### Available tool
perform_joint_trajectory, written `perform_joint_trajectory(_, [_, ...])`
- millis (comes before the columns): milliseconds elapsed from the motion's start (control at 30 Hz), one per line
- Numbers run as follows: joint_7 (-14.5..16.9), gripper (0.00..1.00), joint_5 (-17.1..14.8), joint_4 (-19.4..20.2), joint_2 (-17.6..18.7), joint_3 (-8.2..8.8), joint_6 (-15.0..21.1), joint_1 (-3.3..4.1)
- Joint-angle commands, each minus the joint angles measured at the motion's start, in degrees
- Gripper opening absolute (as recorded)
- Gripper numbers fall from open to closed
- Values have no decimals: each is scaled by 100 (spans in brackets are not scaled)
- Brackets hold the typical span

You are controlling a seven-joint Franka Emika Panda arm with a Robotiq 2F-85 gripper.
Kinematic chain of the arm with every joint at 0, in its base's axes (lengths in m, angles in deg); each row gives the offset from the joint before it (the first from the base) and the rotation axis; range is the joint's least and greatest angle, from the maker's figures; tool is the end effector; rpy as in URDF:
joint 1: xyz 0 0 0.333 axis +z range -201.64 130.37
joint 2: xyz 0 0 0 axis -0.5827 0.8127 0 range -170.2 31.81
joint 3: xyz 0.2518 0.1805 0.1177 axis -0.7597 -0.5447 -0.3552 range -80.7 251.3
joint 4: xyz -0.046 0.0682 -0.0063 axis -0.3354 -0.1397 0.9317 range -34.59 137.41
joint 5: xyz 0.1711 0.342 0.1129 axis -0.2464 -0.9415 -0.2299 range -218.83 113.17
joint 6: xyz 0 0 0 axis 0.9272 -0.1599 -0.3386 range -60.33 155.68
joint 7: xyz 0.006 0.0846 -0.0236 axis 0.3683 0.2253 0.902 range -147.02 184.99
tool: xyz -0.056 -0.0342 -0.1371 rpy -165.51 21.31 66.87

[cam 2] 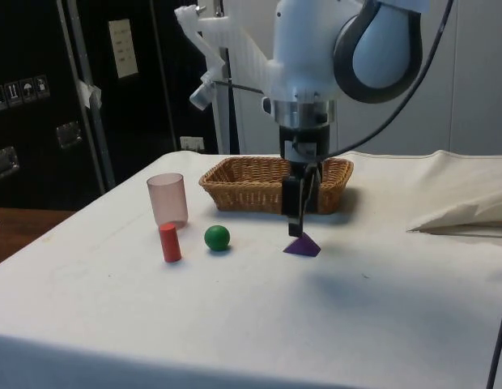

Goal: Pick up the triangular block and place it into the basket.

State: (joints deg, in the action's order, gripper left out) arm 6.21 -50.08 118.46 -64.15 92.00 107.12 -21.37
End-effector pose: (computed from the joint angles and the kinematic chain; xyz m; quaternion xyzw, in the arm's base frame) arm 0.4055 0.0549 0.1653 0.9990 -0.0218 0.0396 0.0046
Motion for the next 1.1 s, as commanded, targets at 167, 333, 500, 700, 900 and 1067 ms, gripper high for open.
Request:
perform_joint_trajectory(167, [-34, 100, -29, -92, 195, 46, 120, -17])
perform_joint_trajectory(333, [-52, 100, -29, -132, 332, 74, 212, -17])
perform_joint_trajectory(500, [-80, 100, -23, -160, 476, 86, 321, -17])
perform_joint_trajectory(700, [-115, 100, -11, -189, 550, 97, 355, -17])
perform_joint_trajectory(900, [-160, 100, 11, -212, 596, 120, 350, -6])
perform_joint_trajectory(1067, [-189, 100, 11, -229, 642, 126, 350, -6])
